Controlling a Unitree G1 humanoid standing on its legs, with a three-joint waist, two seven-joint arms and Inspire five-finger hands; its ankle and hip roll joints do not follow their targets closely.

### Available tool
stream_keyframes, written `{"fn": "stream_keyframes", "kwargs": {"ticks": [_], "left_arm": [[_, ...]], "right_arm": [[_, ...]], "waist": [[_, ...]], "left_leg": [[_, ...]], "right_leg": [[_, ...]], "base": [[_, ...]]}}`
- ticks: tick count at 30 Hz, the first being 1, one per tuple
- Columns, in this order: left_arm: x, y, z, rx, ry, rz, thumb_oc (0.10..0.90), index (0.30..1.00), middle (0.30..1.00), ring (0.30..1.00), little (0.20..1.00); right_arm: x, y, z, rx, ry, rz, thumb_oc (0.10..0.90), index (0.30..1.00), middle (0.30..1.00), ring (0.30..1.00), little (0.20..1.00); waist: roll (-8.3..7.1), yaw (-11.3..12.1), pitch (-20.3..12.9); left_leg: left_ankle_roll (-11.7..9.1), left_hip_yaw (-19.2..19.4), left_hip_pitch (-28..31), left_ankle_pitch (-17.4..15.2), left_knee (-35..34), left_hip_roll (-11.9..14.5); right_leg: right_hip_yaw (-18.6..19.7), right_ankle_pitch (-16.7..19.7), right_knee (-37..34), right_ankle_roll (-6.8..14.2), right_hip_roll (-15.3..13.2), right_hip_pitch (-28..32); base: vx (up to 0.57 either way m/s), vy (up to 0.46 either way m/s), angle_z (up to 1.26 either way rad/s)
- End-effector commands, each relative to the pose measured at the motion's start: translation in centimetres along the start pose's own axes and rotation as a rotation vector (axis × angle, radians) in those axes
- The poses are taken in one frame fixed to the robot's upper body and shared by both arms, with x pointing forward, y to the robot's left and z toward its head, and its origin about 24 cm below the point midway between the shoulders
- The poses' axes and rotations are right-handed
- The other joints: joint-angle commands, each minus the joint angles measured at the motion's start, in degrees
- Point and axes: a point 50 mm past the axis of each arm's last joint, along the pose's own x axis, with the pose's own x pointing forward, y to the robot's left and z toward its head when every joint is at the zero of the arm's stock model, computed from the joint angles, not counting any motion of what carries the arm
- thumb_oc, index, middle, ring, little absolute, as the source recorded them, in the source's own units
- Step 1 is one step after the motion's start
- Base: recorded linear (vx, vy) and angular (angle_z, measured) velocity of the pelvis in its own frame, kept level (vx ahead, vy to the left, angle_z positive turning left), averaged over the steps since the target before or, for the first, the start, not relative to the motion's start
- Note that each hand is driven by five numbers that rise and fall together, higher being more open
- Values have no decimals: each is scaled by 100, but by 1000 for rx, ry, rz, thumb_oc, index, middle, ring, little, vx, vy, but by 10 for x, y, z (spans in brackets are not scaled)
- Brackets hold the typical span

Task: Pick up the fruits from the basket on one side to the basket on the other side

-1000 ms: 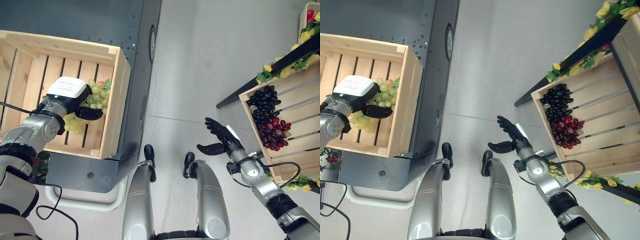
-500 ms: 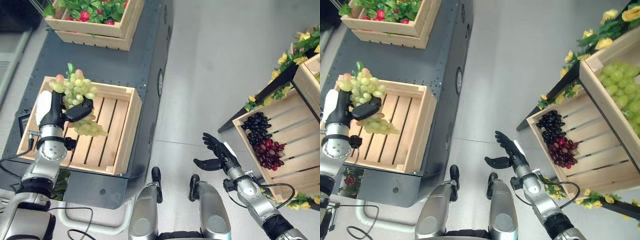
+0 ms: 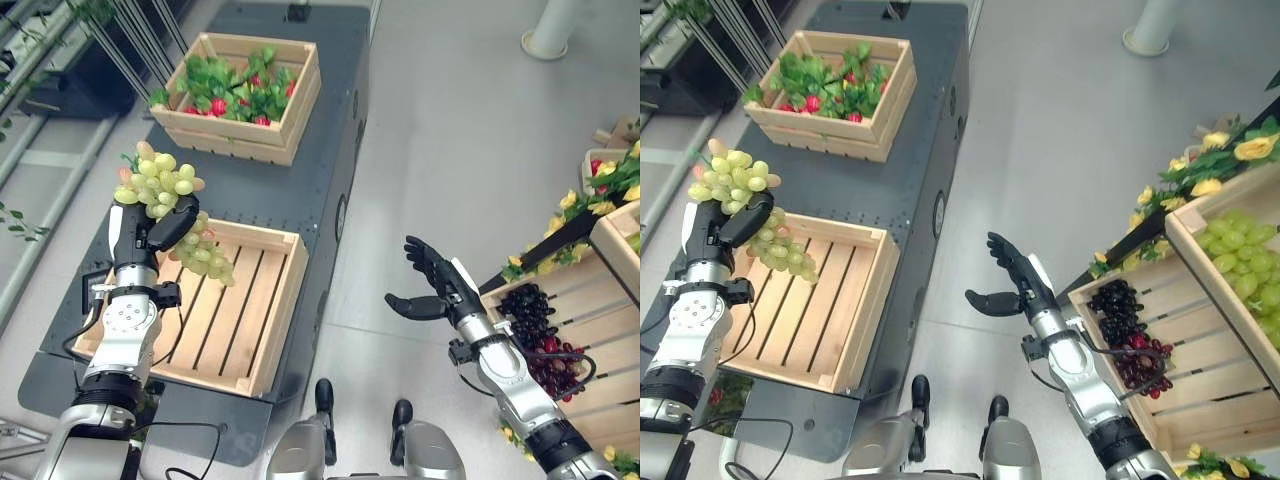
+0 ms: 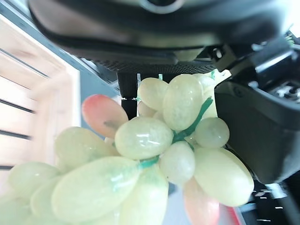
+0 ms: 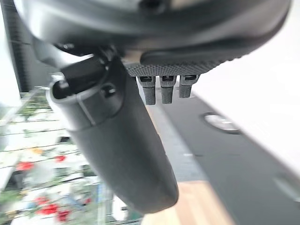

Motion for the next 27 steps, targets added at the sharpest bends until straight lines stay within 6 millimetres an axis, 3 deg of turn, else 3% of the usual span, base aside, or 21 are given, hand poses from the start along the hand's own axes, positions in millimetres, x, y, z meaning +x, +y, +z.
{"fn": "stream_keyframes", "kwargs": {"ticks": [1,8,11,22,27], "left_arm": [[29,-7,67,-137,-283,2,400,300,300,300,300],[49,-23,106,-217,-398,-71,400,300,300,300,300],[54,-40,121,-226,-438,-111,400,300,300,300,300],[52,-95,171,-257,-584,-327,400,300,300,300,300],[48,-113,177,-263,-596,-408,400,300,300,300,300]], "right_arm": [[20,30,36,201,-152,159,800,900,900,900,900],[49,49,65,373,-151,268,800,900,900,900,900],[62,58,79,478,-145,311,800,900,900,900,900],[84,84,114,688,-67,525,800,900,900,900,900],[89,85,131,745,-98,555,800,900,900,900,900]], "waist": [[68,129,-1085],[35,189,-1312],[12,198,-1369],[-144,216,-1581],[-205,188,-1657]], "left_leg": [[-79,-164,319,-799,-13,-413],[-107,-235,373,-708,-198,-387],[-110,-216,378,-710,-191,-344],[-159,-235,430,-745,-198,-244],[-163,-219,430,-755,-198,-221]], "right_leg": [[22,230,-228,-156,-17,-55],[-88,309,-443,-167,26,77],[-113,258,-390,-200,37,80],[-100,281,-541,-257,120,212],[-51,301,-585,-278,167,212]], "base": [[-42,-129,3],[-20,-109,5],[15,-85,1],[55,-64,1],[48,-29,0]]}}
